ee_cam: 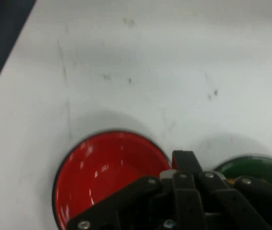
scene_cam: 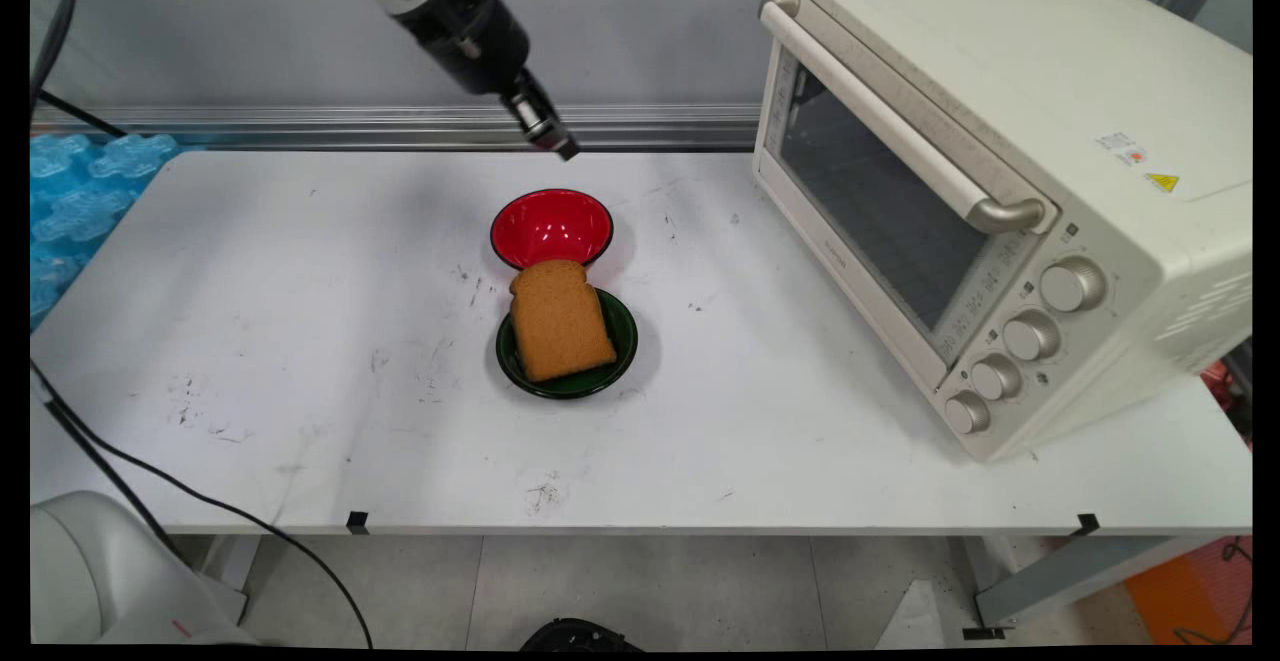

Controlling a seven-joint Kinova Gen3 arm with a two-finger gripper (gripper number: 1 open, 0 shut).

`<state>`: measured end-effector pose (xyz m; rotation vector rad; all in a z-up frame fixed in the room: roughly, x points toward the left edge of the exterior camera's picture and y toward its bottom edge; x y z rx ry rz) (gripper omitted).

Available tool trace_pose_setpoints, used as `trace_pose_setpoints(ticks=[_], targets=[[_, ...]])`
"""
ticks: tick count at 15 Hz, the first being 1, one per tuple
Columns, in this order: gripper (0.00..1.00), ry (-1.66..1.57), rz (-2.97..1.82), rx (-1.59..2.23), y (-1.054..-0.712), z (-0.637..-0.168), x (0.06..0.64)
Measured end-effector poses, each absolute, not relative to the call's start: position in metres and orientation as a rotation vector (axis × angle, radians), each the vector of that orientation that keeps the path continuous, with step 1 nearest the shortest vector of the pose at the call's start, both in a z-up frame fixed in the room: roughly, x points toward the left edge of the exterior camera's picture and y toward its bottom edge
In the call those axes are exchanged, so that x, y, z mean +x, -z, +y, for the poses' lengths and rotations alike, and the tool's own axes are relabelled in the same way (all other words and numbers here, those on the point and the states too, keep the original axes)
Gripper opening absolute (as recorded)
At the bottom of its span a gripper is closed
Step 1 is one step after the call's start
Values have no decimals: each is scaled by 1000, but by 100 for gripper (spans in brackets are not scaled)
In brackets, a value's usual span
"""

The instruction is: Open the oven

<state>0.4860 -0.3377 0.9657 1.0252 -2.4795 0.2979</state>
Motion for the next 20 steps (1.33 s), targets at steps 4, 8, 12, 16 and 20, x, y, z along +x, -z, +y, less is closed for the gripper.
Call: trace_pose_setpoints(ticks=[4, 8, 12, 16, 20], targets=[[0, -324, -2445, 985, -978, -360, 463], [0, -346, -2414, 948, -993, -378, 439], [0, -372, -2396, 915, -1008, -391, 420], [0, -405, -2381, 873, -1023, -403, 402], [0, -437, -2366, 835, -1036, -413, 387]])
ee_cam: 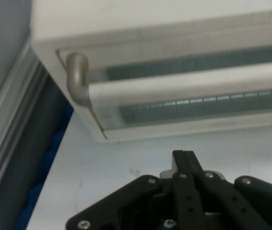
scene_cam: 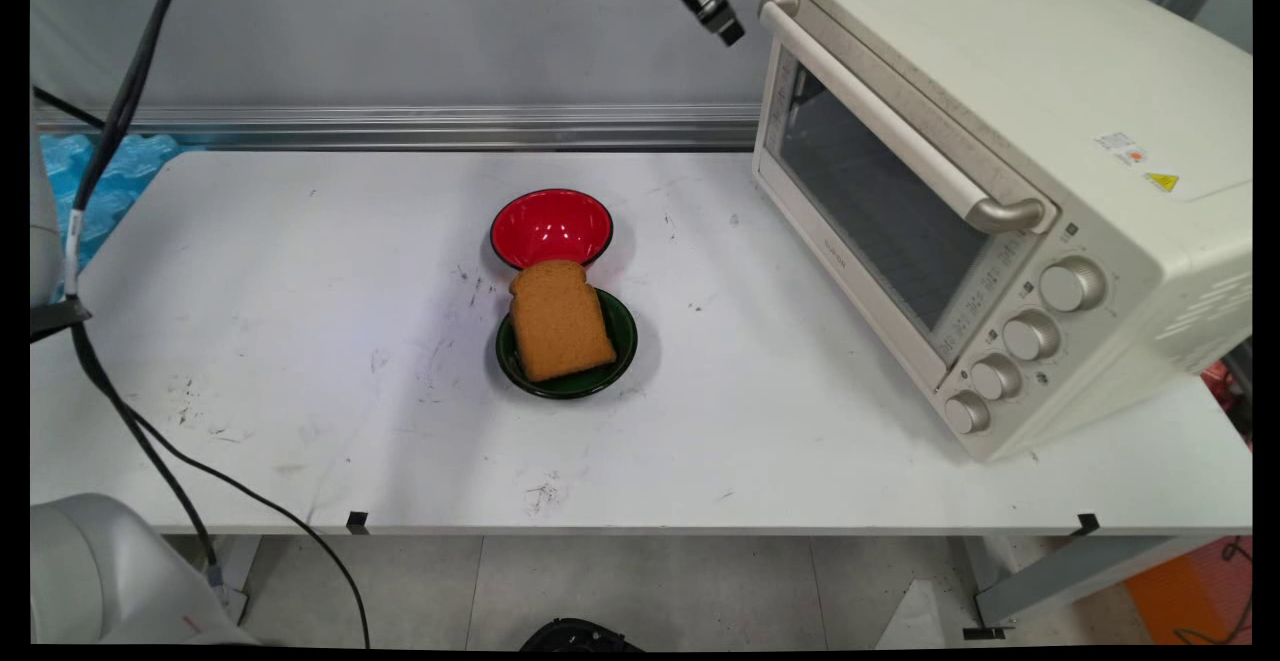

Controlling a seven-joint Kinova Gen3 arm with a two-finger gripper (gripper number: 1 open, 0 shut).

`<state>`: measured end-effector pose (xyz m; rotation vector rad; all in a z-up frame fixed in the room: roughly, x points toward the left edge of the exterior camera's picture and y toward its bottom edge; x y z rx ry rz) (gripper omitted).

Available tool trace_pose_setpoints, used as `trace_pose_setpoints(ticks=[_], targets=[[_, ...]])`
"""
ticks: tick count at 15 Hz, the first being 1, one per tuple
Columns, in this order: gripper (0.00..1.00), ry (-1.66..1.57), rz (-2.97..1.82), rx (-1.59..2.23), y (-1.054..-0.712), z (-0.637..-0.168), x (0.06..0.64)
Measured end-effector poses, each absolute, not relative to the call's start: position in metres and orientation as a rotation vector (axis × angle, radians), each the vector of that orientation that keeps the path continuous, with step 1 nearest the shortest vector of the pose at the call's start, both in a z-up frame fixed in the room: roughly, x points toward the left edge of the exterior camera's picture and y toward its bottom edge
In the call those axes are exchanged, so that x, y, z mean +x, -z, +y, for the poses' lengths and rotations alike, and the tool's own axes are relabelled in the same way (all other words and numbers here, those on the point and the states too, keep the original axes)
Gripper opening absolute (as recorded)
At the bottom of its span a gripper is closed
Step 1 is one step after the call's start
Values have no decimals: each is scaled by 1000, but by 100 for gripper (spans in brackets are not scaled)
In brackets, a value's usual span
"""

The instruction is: Open the oven

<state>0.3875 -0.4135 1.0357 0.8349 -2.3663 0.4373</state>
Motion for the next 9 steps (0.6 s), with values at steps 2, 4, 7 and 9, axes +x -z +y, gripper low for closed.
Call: trace_pose_setpoints(ticks=[2, 4, 7, 9], targets=[[0, -445, -2354, 815, -1041, -418, 379], [0, -451, -2344, 798, -1046, -422, 372], [0, -449, -2322, 781, -1052, -426, 359], [0, -441, -2309, 778, -1054, -428, 351]])
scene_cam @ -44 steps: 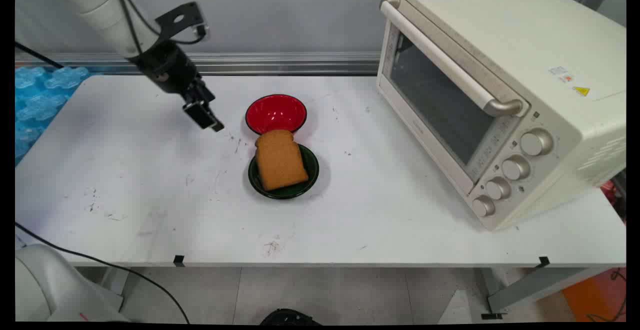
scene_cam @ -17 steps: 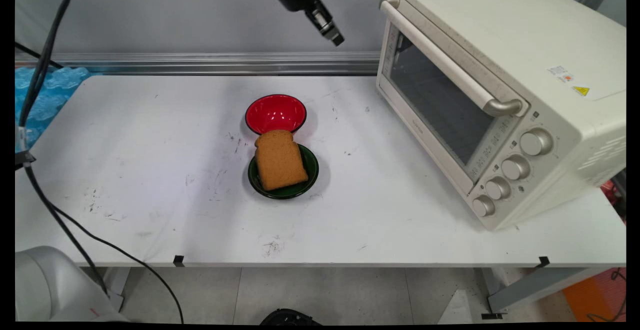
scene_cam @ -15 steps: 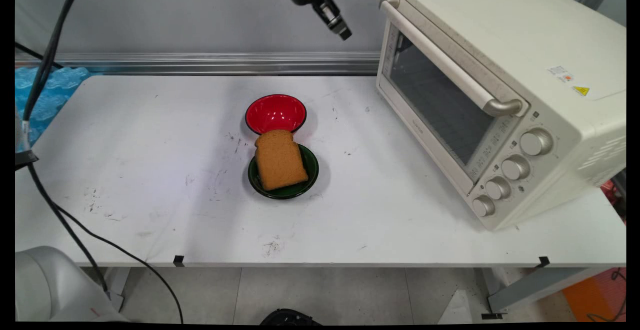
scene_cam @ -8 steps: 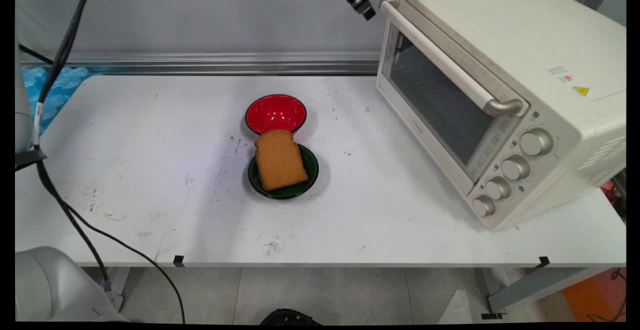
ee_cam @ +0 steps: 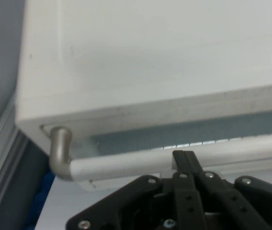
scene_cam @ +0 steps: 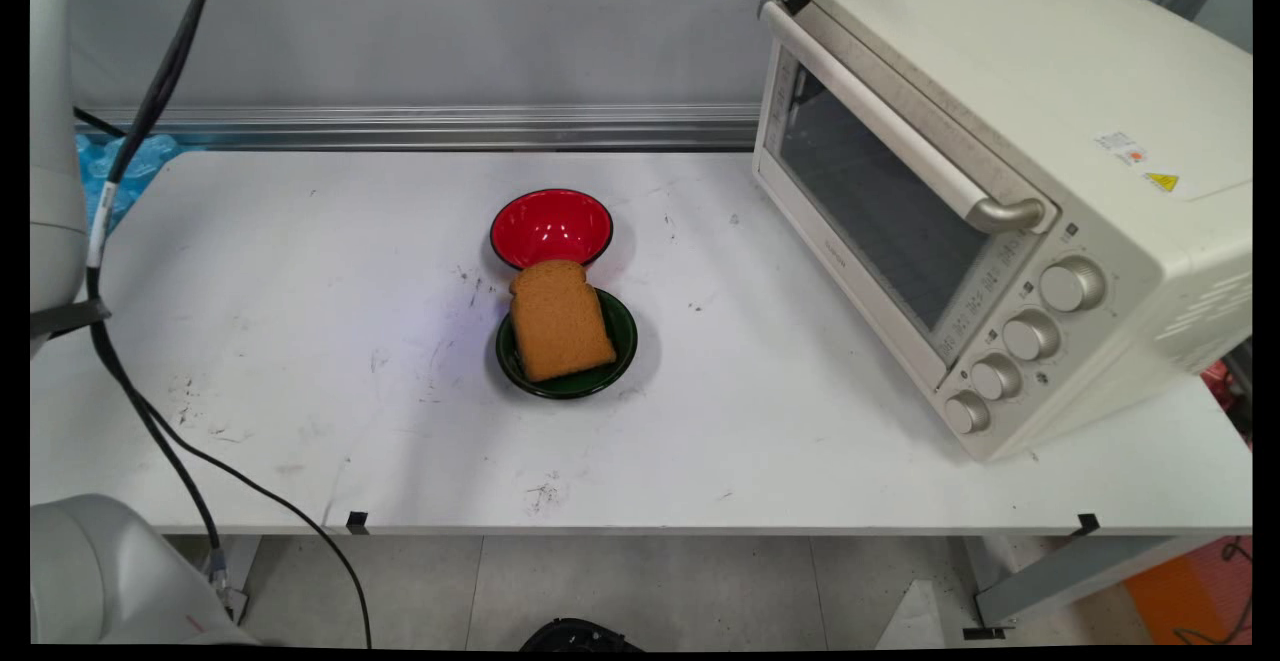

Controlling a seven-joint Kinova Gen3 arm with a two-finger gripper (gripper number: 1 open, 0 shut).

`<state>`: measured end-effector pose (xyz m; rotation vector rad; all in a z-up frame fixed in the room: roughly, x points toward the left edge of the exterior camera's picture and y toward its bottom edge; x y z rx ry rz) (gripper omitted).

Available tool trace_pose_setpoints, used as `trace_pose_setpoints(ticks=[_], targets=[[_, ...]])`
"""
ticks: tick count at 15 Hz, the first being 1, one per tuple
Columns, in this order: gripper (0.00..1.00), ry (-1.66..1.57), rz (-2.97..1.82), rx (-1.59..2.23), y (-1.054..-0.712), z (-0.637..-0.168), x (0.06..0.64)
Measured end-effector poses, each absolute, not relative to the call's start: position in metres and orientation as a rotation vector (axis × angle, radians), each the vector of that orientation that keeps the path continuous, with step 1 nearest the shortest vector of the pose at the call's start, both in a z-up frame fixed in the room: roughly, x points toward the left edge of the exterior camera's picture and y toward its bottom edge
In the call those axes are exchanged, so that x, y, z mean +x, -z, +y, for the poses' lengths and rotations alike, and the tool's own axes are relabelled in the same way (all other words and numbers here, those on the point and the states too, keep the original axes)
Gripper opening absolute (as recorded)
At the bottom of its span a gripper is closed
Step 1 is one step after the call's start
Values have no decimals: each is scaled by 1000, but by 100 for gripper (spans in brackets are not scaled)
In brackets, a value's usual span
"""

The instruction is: Open the oven

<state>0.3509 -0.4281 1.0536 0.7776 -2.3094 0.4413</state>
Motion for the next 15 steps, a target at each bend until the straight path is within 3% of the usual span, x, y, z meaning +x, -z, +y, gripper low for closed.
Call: trace_pose_setpoints(ticks=[15], targets=[[0, -404, -2224, 825, -1020, -434, 320]])
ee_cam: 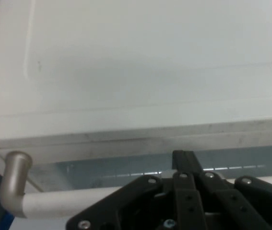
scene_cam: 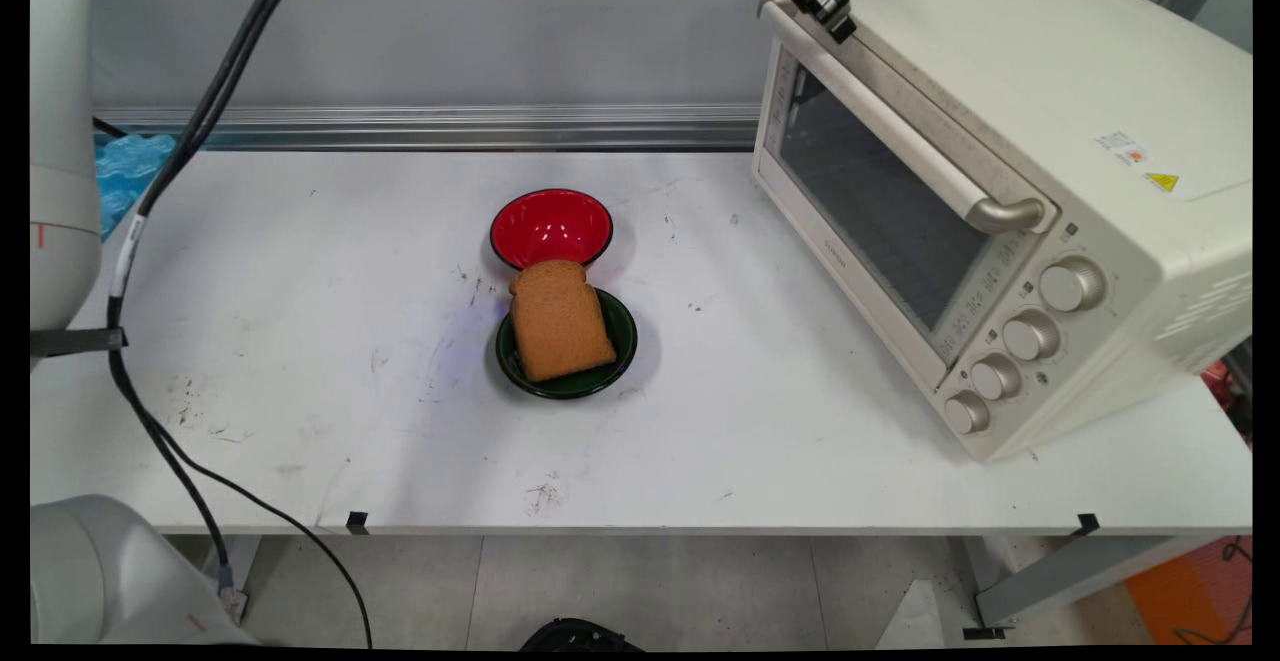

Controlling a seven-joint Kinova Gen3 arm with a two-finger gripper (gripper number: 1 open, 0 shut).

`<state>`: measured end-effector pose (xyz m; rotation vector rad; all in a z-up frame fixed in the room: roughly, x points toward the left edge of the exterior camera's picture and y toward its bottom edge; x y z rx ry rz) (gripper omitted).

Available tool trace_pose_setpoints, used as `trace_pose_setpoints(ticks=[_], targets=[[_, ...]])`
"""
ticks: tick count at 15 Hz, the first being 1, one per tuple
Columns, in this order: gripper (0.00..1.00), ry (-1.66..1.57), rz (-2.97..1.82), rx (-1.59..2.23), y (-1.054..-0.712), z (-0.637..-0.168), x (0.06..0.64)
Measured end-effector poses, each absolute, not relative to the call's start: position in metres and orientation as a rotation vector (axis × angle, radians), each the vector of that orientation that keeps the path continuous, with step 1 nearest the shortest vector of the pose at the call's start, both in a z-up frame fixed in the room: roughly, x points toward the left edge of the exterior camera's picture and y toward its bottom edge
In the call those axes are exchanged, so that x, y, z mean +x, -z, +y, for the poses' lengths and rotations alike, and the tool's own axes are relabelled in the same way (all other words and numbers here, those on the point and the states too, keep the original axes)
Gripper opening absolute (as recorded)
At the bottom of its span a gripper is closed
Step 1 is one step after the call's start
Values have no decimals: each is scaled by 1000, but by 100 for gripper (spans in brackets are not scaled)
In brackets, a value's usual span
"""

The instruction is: Open the oven

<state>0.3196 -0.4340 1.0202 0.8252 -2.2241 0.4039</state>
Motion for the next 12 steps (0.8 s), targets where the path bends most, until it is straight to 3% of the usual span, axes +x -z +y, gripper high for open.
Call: trace_pose_setpoints(ticks=[12], targets=[[0, -389, -2196, 845, -991, -435, 314]])
